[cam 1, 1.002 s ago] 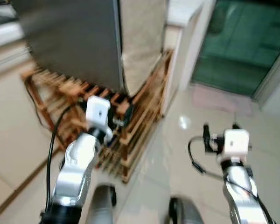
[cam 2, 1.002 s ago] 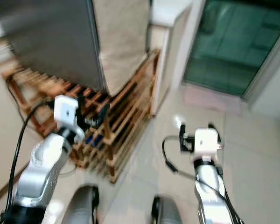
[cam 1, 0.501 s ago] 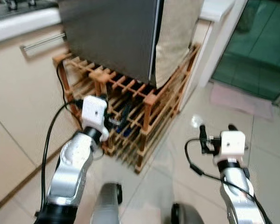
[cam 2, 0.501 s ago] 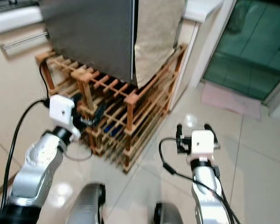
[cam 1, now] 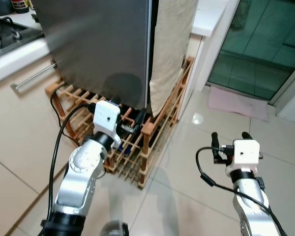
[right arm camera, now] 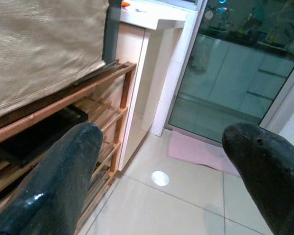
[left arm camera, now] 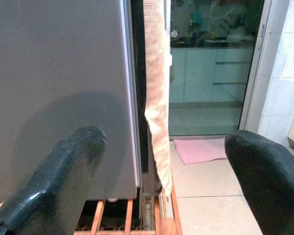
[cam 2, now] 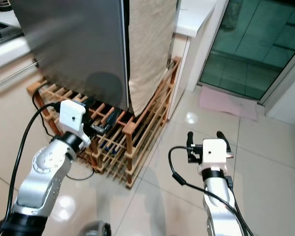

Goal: Restocking fridge

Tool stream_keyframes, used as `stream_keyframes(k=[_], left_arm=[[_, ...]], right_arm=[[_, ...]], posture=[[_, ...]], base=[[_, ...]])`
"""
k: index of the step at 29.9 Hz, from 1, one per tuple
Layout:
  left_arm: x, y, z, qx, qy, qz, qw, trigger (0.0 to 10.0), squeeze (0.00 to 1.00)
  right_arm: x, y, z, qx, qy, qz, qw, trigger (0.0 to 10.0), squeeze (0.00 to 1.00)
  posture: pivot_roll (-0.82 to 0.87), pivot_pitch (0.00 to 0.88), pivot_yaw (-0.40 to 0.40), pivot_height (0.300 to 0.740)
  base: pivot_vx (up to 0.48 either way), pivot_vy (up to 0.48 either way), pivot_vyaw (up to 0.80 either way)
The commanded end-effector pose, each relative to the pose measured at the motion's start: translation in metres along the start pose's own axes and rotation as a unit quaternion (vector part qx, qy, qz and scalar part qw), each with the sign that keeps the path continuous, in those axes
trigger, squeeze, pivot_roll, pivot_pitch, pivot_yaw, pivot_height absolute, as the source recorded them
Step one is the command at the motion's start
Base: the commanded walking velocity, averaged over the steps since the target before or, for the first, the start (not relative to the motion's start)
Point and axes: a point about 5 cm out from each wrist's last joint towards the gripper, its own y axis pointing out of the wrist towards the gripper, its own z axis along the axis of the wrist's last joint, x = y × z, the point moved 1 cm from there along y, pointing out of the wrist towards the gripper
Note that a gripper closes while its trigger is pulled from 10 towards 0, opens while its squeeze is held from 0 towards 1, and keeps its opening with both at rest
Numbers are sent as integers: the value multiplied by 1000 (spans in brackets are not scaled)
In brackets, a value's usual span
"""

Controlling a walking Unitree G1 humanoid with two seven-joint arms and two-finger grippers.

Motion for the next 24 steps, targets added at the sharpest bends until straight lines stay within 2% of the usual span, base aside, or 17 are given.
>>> stream_keyframes(k=[1,4,6,10,13,21,24], left_arm=[[3,0,0,0,-5,-7,1000,10000,0],[0,0,-3,-6,-9,3,1000,10000,0],[-9,0,-9,-19,-14,37,999,10000,0],[-14,-2,-15,-33,-16,43,998,10000,0],[-14,-4,-19,-40,-15,45,998,10000,0],[-17,-3,-18,-35,-5,65,997,10000,0],[-16,-2,-18,-34,-9,62,997,10000,0]], right_arm=[[5,-1,3,5,-5,-7,1000,10000,94],[5,-1,3,8,-2,-7,1000,10000,102],[6,0,4,12,2,-12,1000,10000,98],[5,3,5,7,3,-14,1000,10000,98],[5,5,6,12,16,-13,1000,10000,98],[4,5,6,13,12,-7,1000,10000,102],[4,6,6,13,4,-8,1000,10000,94]], posture=[[24,0,-43,740],[25,0,-44,740],[24,0,-43,740],[24,0,-43,740],[25,0,-45,740],[25,0,-46,740],[25,0,-46,740]], base=[[0,0,0],[0,0,0],[0,0,0],[0,0,0],[0,0,-621],[0,0,-734],[0,0,-138]])
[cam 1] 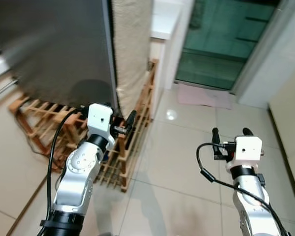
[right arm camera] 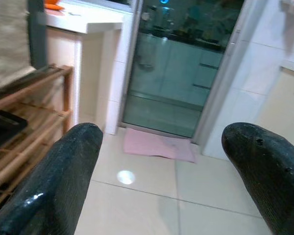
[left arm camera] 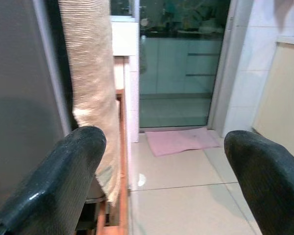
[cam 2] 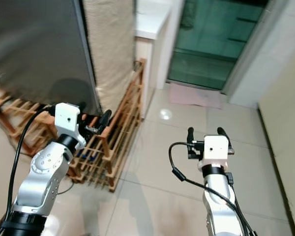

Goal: Restocking fridge

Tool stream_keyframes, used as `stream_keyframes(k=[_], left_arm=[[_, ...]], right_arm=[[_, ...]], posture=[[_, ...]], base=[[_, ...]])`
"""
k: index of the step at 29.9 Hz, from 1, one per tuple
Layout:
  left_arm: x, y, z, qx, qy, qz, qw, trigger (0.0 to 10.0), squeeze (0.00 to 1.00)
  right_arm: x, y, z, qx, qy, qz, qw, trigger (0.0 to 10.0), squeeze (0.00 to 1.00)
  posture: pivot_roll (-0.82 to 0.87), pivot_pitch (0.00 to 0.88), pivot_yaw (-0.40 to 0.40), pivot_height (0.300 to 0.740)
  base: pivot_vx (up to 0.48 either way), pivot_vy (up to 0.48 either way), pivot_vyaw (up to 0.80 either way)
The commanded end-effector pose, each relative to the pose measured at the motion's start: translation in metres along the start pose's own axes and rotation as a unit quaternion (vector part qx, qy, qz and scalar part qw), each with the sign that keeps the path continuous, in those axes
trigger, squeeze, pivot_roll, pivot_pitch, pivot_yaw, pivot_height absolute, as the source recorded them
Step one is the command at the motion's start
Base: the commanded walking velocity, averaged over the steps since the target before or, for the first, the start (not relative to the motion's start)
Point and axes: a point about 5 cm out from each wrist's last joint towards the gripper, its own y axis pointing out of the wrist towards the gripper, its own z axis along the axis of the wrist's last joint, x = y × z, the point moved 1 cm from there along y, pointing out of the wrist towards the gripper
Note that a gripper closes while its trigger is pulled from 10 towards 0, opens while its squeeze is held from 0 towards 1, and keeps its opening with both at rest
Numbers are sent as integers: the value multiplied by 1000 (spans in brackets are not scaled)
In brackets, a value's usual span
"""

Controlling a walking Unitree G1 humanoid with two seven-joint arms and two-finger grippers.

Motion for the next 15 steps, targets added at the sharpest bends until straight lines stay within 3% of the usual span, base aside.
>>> stream_keyframes(k=[1,5,9,15], left_arm=[[0,1,0,2,4,2,1000,10000,0],[3,1,5,17,15,-11,1000,10000,0],[4,1,13,40,20,-13,999,10000,0],[5,1,23,66,-9,-16,998,10000,0]], right_arm=[[3,1,0,-1,-6,-4,1000,10000,94],[3,1,-1,-4,-7,-5,1000,10000,90],[3,2,-1,-4,-9,-4,1000,10000,90],[4,2,-3,-6,-14,-3,1000,10000,90]], posture=[[25,0,-46,740],[24,0,-47,740],[23,0,-48,740],[25,0,-49,740]], base=[[0,0,0],[0,0,0],[469,0,0],[465,0,0]])
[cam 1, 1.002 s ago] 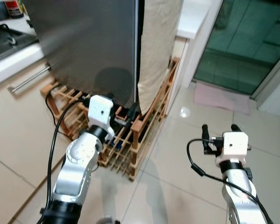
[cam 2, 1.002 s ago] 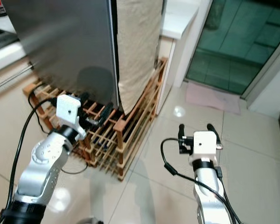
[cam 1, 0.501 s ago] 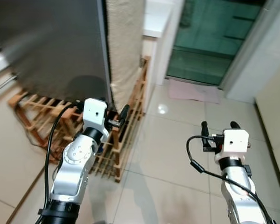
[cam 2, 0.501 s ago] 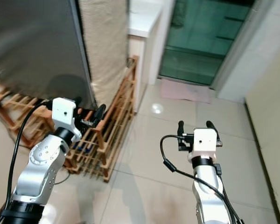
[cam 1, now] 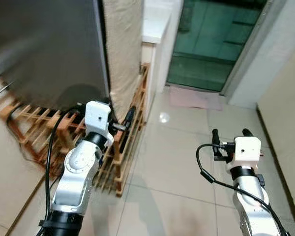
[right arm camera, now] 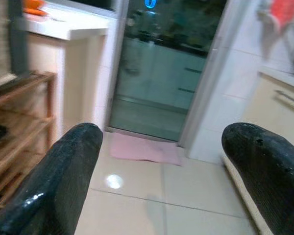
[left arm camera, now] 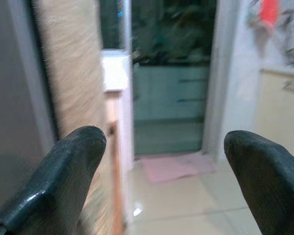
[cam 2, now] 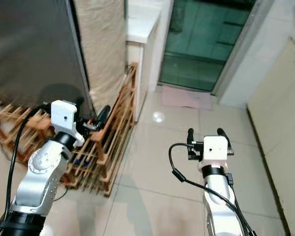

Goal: Restocking fridge

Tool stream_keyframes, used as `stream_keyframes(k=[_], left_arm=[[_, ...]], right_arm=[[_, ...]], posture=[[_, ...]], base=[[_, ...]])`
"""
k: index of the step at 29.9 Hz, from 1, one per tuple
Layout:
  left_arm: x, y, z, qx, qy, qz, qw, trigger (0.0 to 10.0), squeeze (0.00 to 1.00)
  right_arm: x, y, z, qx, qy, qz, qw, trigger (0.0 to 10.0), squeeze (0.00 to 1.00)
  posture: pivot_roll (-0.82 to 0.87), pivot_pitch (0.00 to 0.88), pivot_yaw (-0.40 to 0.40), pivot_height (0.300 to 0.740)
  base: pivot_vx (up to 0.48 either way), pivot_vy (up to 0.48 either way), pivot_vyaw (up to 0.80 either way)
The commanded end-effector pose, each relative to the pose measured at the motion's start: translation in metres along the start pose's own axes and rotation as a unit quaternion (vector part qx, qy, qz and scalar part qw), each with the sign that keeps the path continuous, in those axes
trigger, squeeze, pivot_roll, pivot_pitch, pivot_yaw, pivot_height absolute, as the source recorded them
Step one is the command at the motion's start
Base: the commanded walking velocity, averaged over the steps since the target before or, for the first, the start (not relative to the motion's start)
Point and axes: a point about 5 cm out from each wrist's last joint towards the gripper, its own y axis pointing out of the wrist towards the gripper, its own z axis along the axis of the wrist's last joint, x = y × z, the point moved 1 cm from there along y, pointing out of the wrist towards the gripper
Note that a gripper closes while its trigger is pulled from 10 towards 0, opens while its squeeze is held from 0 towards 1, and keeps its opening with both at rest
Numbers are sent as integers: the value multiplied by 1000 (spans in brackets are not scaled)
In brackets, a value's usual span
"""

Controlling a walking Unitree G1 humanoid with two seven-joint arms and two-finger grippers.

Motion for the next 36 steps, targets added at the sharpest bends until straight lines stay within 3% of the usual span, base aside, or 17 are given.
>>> stream_keyframes(k=[1,7,11,23,30,36], left_arm=[[4,3,7,16,-8,-6,1000,10000,0],[-2,4,5,5,-53,37,998,10000,0],[-5,3,3,-2,-55,50,997,10000,0],[-6,5,5,-9,-59,70,996,10000,0],[20,41,13,-29,-12,3,1000,10000,0],[46,54,19,-29,-29,-68,997,10000,0]], right_arm=[[4,2,-1,-3,-9,-4,1000,10000,90],[4,2,-3,-5,-11,0,1000,10000,90],[4,2,-4,-6,-12,1,1000,10000,86],[3,2,-6,-9,-14,8,1000,10000,90],[1,2,-4,-4,-11,10,1000,10000,90],[6,0,-5,-8,-10,-8,1000,10000,90]], posture=[[26,0,-49,740],[26,0,-49,740],[27,0,-52,740],[30,0,-55,740],[18,0,-43,740],[-5,0,-24,740]], base=[[458,0,0],[257,300,0],[0,480,0],[0,0,0],[0,0,0],[0,0,0]])
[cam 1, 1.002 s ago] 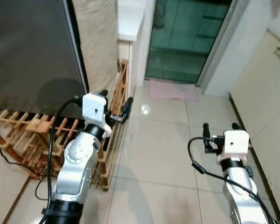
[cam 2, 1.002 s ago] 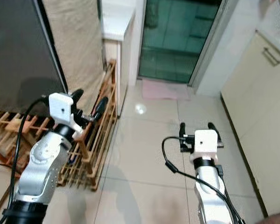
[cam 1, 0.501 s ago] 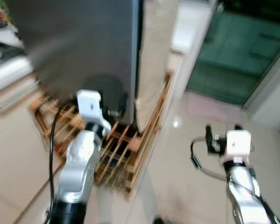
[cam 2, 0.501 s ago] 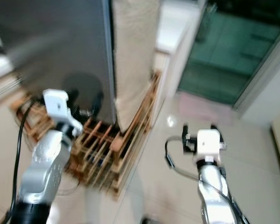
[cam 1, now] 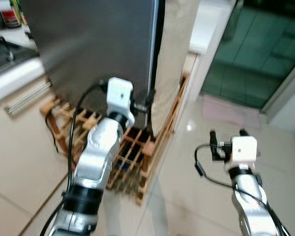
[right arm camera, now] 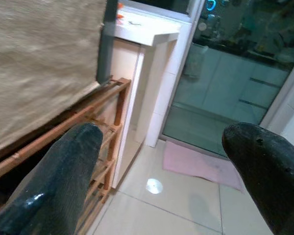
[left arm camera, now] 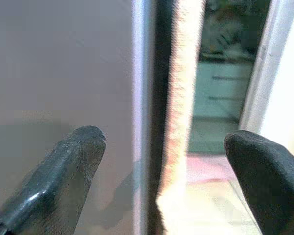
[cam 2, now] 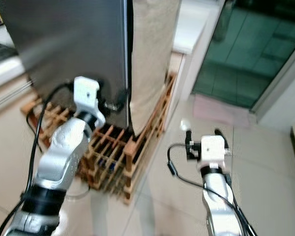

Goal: Restocking fridge

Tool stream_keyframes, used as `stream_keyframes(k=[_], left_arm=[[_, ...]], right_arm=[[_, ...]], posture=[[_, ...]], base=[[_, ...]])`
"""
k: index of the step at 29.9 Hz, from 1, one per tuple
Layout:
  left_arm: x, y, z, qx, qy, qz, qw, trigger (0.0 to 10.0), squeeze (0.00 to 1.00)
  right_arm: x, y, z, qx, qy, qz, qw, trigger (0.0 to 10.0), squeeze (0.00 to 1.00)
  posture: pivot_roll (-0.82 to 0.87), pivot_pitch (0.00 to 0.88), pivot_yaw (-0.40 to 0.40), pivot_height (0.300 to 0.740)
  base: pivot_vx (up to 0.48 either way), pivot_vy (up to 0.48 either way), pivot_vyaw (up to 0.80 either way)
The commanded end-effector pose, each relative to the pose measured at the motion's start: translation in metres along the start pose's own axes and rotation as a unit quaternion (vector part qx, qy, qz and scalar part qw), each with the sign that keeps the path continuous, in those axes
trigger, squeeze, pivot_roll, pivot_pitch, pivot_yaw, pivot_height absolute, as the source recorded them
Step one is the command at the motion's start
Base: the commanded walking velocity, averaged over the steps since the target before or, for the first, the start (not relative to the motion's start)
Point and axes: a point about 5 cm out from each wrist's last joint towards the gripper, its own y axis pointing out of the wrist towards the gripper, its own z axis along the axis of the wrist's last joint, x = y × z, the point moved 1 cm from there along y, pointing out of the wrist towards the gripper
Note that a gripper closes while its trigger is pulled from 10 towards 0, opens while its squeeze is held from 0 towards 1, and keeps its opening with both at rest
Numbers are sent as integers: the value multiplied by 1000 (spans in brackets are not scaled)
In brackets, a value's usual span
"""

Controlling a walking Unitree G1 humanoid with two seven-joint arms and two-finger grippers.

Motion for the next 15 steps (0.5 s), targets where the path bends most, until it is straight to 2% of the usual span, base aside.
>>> stream_keyframes(k=[1,11,15], left_arm=[[13,7,4,-2,-9,-32,999,10000,0],[22,16,8,-13,-34,-25,999,10000,0],[25,26,7,-25,-41,-9,999,10000,0]], right_arm=[[7,-2,2,4,-5,-14,1000,10000,86],[6,-6,-1,-2,-5,-17,1000,10000,90],[2,-7,0,0,-5,-12,1000,10000,90]], posture=[[-15,0,-17,740],[-10,0,-5,740],[-20,0,0,740]], base=[[0,0,0],[0,0,0],[0,0,0]])
